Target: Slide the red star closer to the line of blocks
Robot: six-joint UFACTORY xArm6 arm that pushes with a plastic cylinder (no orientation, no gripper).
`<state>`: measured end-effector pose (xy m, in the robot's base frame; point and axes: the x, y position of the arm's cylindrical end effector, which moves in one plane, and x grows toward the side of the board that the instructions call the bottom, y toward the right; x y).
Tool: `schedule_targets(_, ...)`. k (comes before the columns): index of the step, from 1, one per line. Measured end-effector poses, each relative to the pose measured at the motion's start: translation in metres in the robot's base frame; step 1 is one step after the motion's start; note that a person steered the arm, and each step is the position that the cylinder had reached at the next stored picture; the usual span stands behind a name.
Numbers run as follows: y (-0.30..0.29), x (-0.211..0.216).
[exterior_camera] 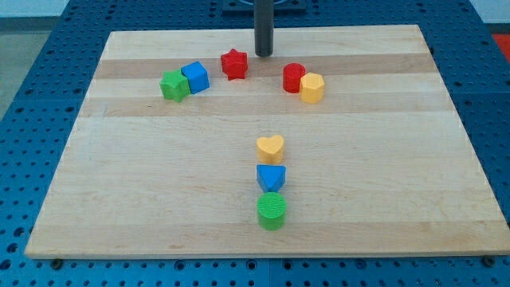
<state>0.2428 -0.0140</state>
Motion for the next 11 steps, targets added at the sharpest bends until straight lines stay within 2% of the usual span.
schedule_targets(1, -0.055, -0.015)
schedule_targets(2, -0.078, -0.016)
schedule_targets(4, -0.067, -0.006)
schedule_targets(8, -0.006, 0.13)
schedule_targets(9, 0.006, 0.149)
schedule_targets(11, 0.017, 0.152)
